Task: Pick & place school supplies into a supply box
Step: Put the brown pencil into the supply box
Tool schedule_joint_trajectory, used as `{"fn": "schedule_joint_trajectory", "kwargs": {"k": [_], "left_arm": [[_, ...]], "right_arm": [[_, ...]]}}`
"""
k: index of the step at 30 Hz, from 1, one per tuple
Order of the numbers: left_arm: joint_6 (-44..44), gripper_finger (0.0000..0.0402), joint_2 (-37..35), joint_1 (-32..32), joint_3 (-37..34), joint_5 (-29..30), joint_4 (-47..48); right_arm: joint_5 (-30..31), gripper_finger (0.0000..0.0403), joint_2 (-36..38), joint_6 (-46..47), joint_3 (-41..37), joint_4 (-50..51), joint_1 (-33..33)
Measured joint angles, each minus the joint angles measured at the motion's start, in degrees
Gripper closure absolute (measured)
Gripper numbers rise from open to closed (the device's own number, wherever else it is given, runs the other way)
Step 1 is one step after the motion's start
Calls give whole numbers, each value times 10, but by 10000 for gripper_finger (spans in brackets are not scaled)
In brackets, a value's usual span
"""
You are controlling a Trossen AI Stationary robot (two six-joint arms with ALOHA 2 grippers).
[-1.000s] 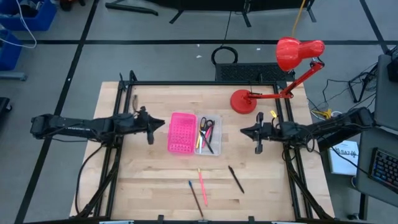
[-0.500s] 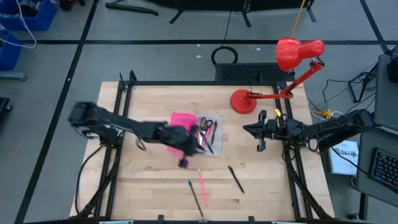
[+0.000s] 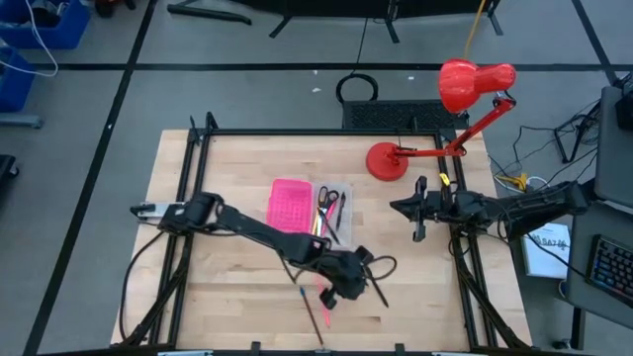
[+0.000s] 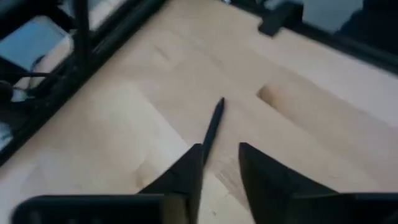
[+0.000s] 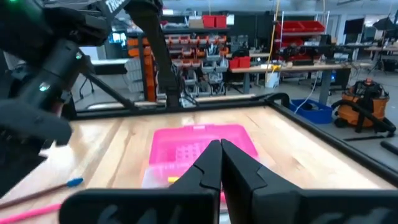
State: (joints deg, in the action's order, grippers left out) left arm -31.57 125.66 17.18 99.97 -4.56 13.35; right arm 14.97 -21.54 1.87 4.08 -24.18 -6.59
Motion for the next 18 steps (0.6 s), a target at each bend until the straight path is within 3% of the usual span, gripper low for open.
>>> {"fn": "schedule_joint_trajectory", "kwargs": {"k": [5,9,18], "left_arm": [[-19,212,55,-15,56,-8,10],[-46,174,80,-19,96,-32,38],[-73,186,110,-19,132,-57,71]], "right_arm": [[0,403,10,11,0,28,0],[0,403,10,15,0,36,0],[-1,403,10,42,0,40,0]]}}
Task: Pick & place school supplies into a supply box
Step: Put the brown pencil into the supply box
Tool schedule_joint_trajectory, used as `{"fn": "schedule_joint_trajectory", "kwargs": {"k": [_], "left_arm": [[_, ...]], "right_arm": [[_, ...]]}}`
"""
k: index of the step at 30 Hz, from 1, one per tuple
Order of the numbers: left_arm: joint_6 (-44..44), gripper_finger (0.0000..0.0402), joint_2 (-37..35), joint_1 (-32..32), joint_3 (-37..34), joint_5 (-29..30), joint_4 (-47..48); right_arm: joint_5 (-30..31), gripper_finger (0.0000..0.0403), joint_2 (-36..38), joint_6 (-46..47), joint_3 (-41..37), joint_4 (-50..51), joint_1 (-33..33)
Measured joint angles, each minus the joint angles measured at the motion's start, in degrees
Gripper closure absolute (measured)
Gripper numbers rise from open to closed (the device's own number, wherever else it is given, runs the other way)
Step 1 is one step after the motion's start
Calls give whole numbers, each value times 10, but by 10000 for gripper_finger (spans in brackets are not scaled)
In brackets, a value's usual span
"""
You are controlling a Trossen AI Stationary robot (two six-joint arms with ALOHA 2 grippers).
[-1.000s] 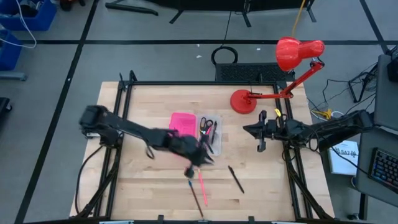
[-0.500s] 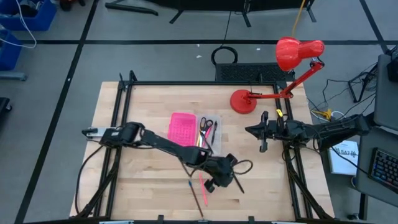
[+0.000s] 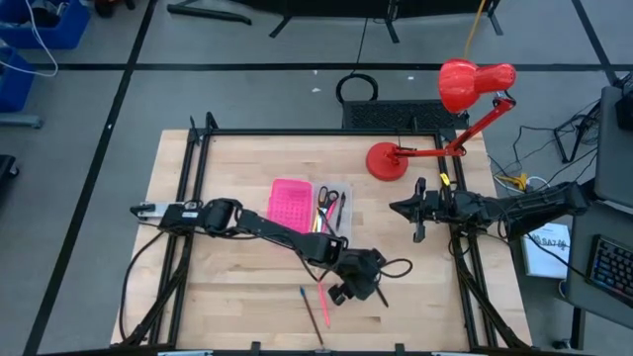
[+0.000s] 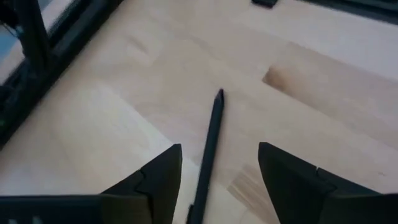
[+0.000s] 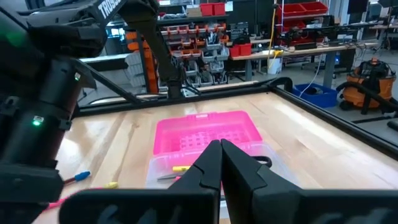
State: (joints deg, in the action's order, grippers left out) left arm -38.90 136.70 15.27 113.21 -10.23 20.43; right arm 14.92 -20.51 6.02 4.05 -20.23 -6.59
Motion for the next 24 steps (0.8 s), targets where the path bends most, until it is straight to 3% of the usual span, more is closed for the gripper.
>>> {"fn": "schedule_joint_trajectory", "kwargs": {"k": [3,8,14,19,24], "left_arm": [[11,201,-2,0,0,13,28],[42,237,-37,5,0,61,183],[121,272,-67,30,-1,77,366],[144,271,-66,65,-2,123,456],[94,254,-63,104,-17,153,491]], "right_arm": [[0,403,0,1,0,0,0],[0,403,0,8,0,0,0],[0,403,0,8,0,3,0],[0,403,0,7,0,-5,0],[0,403,0,8,0,-9,0]]}}
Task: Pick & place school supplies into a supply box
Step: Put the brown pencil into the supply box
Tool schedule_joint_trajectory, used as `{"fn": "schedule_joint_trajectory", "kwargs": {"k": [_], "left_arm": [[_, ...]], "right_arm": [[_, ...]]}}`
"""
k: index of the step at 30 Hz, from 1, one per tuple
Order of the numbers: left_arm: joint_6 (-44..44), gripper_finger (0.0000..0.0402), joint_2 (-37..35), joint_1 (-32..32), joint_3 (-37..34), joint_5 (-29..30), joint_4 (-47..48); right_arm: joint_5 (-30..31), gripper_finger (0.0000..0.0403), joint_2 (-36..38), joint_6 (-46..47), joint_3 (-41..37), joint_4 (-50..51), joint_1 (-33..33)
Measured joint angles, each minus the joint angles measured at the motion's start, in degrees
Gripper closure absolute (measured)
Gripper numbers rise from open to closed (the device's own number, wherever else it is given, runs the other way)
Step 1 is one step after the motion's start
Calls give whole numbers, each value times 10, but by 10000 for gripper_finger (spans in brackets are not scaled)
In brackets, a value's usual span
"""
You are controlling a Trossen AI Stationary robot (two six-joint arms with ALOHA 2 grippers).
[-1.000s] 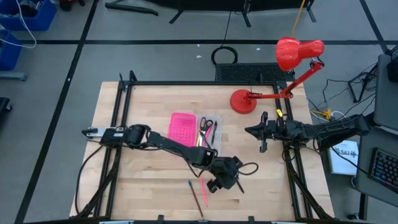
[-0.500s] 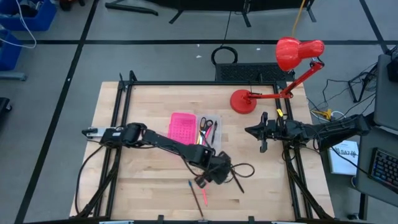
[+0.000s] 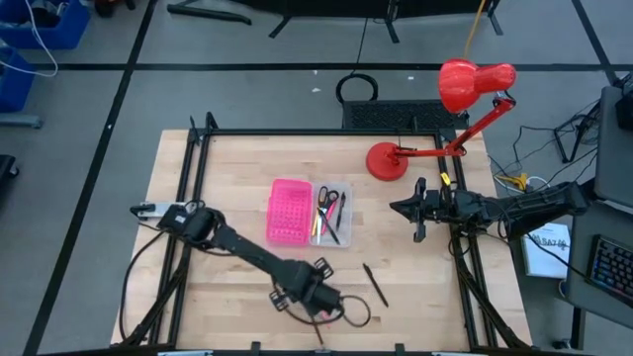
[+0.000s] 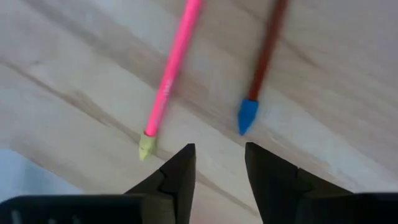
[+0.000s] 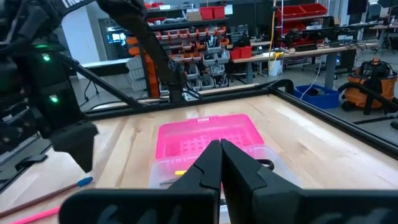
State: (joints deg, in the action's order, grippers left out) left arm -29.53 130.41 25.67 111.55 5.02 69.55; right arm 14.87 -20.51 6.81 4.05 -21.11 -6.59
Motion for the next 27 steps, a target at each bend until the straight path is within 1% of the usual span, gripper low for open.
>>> {"fn": "schedule_joint_trajectory", "kwargs": {"k": [4,7,13,19,22,27], "left_arm": [[-54,236,-4,22,1,7,0],[-79,222,-4,31,1,6,-4],[-104,214,-4,26,0,-30,-13],[-124,227,-2,21,-44,-56,-57],[-135,238,-2,22,-68,-56,-74],[-139,255,-2,19,-82,-56,-89]], "right_arm": [[0,403,0,-1,0,0,0],[0,403,0,-4,0,0,0],[0,403,0,-4,0,0,0],[0,403,-4,0,0,1,0],[0,403,-7,0,0,2,0],[0,403,-10,0,0,1,0]]}}
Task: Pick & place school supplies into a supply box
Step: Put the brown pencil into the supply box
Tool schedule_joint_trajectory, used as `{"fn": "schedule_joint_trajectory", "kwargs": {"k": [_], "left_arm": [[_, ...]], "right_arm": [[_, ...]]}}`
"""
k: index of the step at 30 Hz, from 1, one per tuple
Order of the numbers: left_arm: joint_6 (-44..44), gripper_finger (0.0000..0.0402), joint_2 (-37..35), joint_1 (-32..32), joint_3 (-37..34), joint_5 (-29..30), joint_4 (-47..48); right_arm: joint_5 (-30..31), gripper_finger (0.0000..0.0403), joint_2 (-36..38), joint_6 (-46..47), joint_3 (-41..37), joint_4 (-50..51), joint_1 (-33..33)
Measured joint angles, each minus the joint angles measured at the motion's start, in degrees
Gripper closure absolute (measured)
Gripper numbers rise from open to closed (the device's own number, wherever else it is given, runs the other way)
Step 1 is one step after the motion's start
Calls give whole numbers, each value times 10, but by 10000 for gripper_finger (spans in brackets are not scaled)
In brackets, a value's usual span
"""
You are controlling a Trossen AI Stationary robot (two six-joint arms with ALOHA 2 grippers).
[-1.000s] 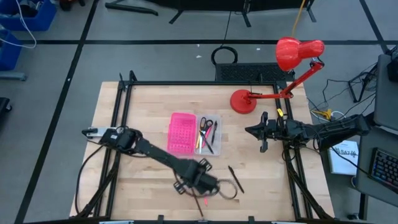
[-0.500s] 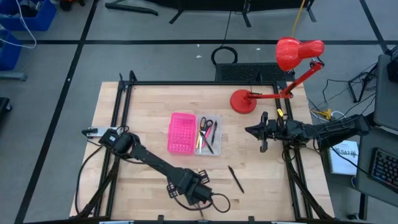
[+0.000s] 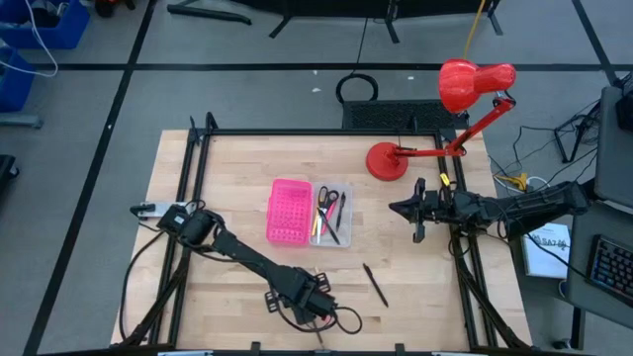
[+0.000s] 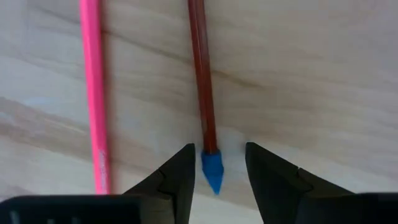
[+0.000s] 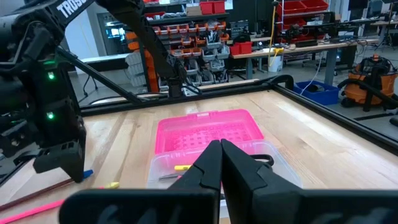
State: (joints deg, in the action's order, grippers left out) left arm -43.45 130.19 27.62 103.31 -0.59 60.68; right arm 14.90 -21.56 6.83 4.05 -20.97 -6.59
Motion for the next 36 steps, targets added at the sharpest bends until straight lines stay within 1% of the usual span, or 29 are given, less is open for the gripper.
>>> {"fn": "schedule_joint_trajectory", "kwargs": {"k": [9,12,16,18,21,28,31,36], "left_arm": [[-18,292,0,-3,-1,0,-10],[-18,319,0,-10,-1,0,-10],[-33,373,0,-22,-1,-5,-10],[-44,391,-2,-26,0,-6,-9],[-65,389,-2,-27,0,0,-2],[-92,395,-8,-21,-1,48,17],[-95,398,-17,-21,-1,78,18],[-96,398,-29,-23,3,86,31]], "right_arm": [[0,403,-6,15,0,2,0],[0,403,-12,15,0,2,0],[0,403,-19,15,0,1,0],[0,403,-20,15,0,0,0],[0,403,-21,15,0,1,0],[0,403,-21,15,0,1,0],[0,403,-21,15,0,0,0],[0,403,-23,15,0,-2,0]]}}
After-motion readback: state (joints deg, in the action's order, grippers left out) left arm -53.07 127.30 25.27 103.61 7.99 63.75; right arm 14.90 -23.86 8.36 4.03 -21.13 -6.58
